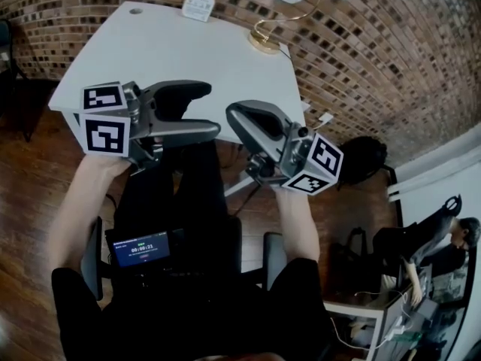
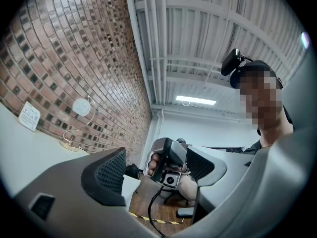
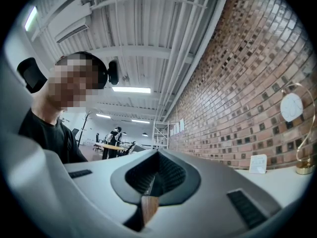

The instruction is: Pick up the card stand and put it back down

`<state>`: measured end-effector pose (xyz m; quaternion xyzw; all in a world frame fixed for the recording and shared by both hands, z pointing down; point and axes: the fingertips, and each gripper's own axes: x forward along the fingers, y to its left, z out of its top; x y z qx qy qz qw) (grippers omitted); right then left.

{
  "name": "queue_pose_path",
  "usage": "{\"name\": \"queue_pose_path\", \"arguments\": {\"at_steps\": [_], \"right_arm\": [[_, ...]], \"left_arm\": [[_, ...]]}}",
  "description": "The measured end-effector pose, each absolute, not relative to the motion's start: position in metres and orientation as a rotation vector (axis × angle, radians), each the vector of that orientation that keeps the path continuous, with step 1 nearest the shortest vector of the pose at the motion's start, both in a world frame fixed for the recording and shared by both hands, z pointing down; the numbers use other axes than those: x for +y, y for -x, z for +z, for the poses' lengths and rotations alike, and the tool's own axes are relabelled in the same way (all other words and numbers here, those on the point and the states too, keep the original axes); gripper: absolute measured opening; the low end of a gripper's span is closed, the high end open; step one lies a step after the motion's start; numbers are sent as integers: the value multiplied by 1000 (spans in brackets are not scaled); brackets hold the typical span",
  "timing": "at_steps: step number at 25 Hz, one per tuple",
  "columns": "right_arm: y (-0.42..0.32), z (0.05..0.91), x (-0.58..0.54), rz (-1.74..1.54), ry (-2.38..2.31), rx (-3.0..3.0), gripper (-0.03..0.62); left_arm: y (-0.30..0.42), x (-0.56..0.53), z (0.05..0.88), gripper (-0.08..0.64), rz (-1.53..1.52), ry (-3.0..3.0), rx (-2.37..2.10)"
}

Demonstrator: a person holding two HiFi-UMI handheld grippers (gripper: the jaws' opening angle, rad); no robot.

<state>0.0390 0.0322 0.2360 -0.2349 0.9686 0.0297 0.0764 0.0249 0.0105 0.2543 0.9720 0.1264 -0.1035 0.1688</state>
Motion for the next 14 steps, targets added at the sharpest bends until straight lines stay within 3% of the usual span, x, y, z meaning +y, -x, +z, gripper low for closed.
{"name": "queue_pose_path", "arguments": {"at_steps": [14], "right_arm": [[-35,240,31,69,711,2902,15]], "left_arm": [[-16,11,257,385,-307,-2762,345]]}}
